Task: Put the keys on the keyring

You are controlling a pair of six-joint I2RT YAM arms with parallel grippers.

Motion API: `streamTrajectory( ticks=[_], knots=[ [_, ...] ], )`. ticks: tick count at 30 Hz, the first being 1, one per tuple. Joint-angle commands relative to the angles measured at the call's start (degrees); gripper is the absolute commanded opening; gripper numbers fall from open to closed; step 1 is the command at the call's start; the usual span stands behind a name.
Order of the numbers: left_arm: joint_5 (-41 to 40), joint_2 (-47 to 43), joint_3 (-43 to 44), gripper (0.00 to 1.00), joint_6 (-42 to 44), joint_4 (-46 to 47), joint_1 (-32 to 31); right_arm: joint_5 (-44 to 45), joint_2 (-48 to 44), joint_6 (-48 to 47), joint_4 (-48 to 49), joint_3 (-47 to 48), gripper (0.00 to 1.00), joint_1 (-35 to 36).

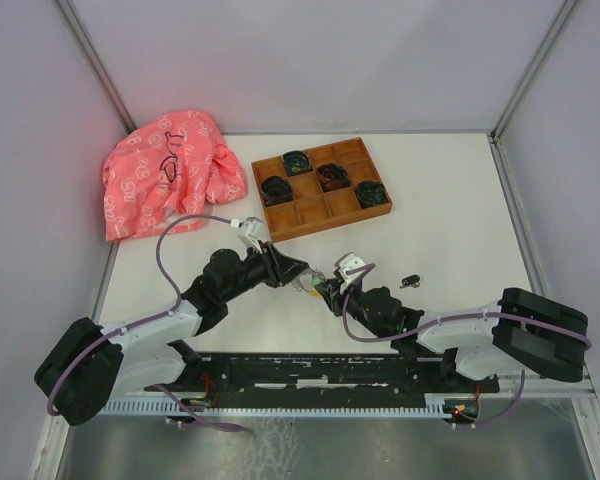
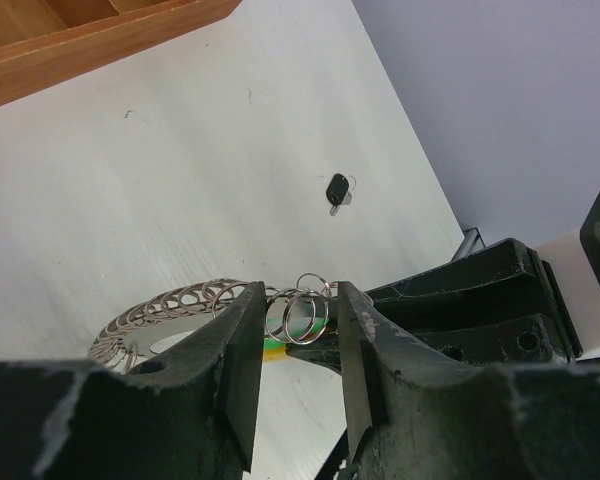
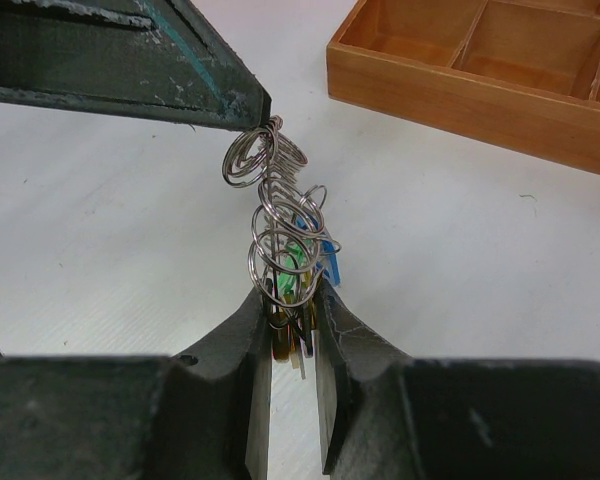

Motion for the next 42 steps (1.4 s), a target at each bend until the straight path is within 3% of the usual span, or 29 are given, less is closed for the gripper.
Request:
streamTrajectory(
  ticks=[1,22,28,42],
  knots=[
    [2.77,-1.03,-0.09,0.41,-2.67,2.84,0.10,0.08,-2.09,-0.51,5.00,0.10,0.01,-0.14],
    [-0.82,-8.05,0.07,0.44,-1.22,-4.59,0.09,0.11,-1.26,-0.67,5.25,0.29,0.01,-0.08],
    [-3.20,-9.91,2.37,0.45,2.06,-10.84,0.13,0.09,-0.91,-0.67,5.44,0.29,0.01,-0.08],
    [1.93,-3.37,3.36,0.37,-0.20,-4.25,0.06,-0.25,-0.60,-0.66,5.88,0.21,0.00,-0.12]
  ],
)
